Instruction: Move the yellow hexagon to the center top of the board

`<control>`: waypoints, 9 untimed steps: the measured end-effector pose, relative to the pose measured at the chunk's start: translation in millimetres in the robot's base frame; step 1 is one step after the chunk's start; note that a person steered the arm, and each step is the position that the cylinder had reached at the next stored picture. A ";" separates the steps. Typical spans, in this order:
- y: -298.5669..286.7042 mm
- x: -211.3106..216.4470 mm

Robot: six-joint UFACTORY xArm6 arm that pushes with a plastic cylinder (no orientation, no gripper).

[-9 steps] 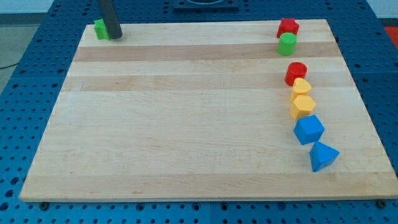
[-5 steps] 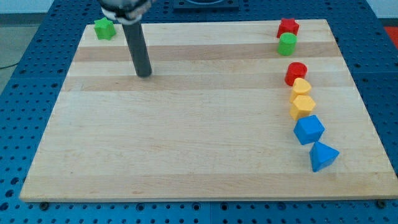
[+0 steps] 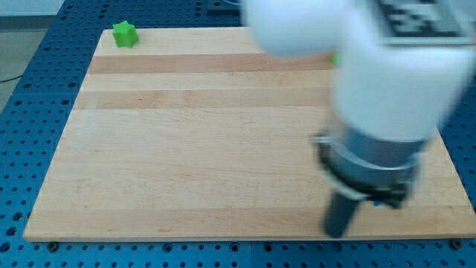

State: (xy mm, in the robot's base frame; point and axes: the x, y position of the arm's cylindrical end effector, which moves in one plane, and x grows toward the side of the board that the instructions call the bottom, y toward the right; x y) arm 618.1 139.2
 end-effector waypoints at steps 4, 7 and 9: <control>130.3 -100.7; 58.5 -136.7; 21.2 -173.5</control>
State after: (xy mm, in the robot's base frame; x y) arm 444.5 160.4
